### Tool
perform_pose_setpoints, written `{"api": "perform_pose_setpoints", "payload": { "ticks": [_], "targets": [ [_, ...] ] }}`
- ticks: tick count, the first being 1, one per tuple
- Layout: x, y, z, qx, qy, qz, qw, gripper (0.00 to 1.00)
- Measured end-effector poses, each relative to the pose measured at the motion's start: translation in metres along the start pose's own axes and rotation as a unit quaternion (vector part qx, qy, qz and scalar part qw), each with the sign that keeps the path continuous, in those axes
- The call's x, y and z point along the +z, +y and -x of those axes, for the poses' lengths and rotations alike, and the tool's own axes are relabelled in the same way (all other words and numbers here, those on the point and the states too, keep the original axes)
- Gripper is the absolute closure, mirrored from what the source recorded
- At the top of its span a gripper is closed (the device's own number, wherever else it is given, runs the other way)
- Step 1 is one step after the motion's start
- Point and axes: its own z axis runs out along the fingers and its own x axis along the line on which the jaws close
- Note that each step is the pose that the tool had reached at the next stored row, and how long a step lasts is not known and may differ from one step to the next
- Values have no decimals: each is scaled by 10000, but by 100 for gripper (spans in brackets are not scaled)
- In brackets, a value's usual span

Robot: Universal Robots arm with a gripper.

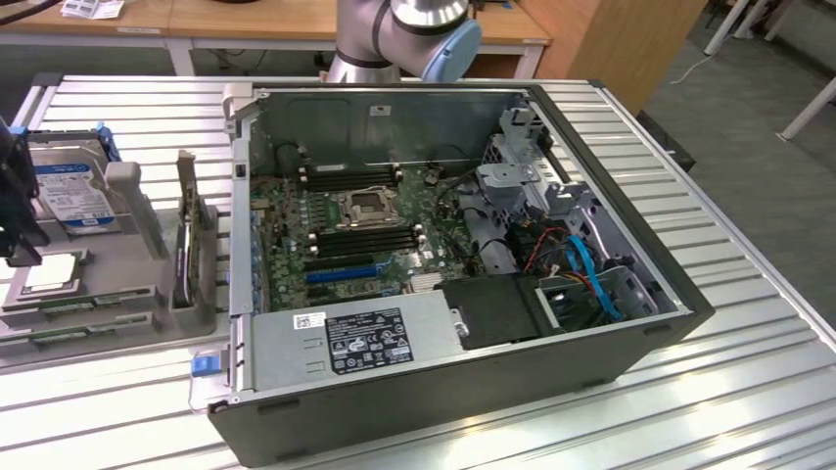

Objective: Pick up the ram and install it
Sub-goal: 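Pick up the ram and move it above insertion slot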

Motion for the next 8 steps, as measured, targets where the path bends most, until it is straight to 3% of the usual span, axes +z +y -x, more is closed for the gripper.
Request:
{"api": "perform_pose_setpoints", "payload": {
  "ticks": [8],
  "targets": [
    [42,-2,-1,0,0,0,10000,71]
  ]
}}
